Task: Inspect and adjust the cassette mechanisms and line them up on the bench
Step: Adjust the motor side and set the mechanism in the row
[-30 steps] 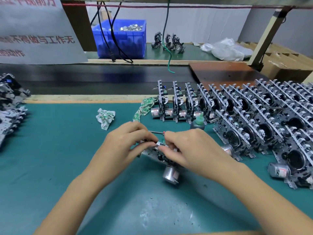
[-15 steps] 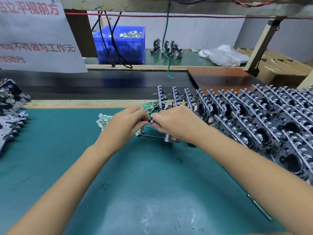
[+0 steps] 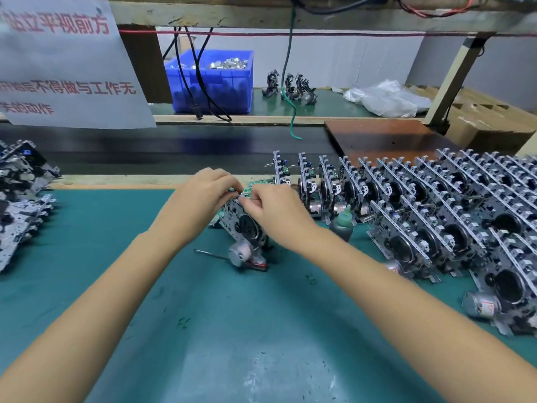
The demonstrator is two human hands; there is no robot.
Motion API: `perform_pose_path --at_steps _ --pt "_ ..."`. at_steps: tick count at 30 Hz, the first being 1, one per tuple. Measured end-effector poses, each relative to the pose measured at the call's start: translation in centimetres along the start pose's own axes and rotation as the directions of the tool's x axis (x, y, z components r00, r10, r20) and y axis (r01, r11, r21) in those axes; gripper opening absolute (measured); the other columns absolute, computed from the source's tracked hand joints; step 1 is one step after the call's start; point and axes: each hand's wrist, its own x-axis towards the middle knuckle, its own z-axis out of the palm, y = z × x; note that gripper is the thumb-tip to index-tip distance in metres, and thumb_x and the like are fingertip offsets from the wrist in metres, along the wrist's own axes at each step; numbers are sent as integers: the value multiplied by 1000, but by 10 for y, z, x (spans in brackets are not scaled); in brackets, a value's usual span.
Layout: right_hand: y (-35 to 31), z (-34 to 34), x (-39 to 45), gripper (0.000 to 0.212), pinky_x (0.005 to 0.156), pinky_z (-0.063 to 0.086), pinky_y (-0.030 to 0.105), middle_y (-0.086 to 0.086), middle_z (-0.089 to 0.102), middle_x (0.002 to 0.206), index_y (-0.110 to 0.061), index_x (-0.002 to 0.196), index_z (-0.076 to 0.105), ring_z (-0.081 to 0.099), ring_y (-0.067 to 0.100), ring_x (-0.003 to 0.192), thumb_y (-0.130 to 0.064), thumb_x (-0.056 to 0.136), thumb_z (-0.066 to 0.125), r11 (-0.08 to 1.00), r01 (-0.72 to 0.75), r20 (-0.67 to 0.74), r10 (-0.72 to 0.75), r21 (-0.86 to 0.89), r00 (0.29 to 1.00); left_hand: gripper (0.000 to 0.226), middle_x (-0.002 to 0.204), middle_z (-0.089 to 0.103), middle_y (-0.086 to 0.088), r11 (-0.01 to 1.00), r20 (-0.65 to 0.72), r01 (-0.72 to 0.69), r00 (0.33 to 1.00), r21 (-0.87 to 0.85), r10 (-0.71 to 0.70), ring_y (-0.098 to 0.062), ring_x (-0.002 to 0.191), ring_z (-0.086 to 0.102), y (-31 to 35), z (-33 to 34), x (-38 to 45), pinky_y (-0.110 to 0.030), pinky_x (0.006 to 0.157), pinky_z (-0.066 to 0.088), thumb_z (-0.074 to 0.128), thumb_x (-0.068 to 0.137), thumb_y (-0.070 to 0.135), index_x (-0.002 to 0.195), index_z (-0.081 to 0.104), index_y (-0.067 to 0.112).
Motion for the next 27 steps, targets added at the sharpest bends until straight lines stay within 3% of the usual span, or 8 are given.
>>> perform_pose_path --at_steps 2,6,8,10,12,18,24,27 --pt "-7 9 2 36 64 35 35 9 57 73 -16 63 40 47 29 73 -29 96 46 995 -97 -38 97 5 995 13 104 65 -8 1000 43 1 999 5 -1 -29 93 54 -5 3 6 -36 80 41 59 93 11 101 67 4" --pt "-11 9 1 38 61 28 30 5 47 73 -17 63 35 39 26 73 -30 96 46 978 -199 -109 191 -60 975 11 102 66 -5 998 65 -19 998 -60 22 -25 91 56 -8 9 13 -27 77 37 58 93 10 99 67 6" --pt "-11 5 0 30 61 29 30 8 52 76 -13 71 49 43 28 73 -28 97 46 972 -209 -139 194 -108 971 10 99 66 -5 994 54 -15 998 -110 21 -23 88 56 -5 12 16 -20 73 33 59 92 8 97 67 5" --pt "-11 6 0 24 61 31 31 12 62 89 -8 91 62 54 31 82 -24 97 45 960 -217 -149 192 -175 970 10 99 66 -7 988 54 -5 998 -156 13 -18 86 55 -1 18 20 -18 72 33 58 92 4 97 67 4" --pt "-10 11 1 23 61 32 31 12 64 96 -6 101 62 59 31 92 -20 98 45 948 -232 -159 200 -218 967 9 100 65 -7 984 49 15 999 -179 -7 -16 83 54 1 21 23 -20 73 36 58 91 3 95 66 4" --pt "-12 27 25 21 63 34 30 11 66 102 -5 107 60 61 29 98 -14 97 43 939 -246 -205 198 -241 958 11 100 65 -11 988 -11 99 995 -119 -101 -27 90 58 -7 26 28 -29 76 39 55 90 -3 94 65 -1" --pt "-13 31 56 25 67 38 30 13 64 112 -1 114 55 60 29 105 -3 94 40 928 -233 -200 179 -291 963 17 110 64 -10 971 -27 219 975 -97 -223 -29 99 58 -22 37 45 -38 83 42 52 92 3 104 64 1" --pt "-11 29 67 27 69 39 29 13 64 112 0 114 57 61 29 105 0 93 39 931 -231 -202 178 -281 963 20 116 59 -9 946 -78 291 949 -141 -304 -27 99 57 -26 47 50 -35 82 40 49 95 8 107 65 4"
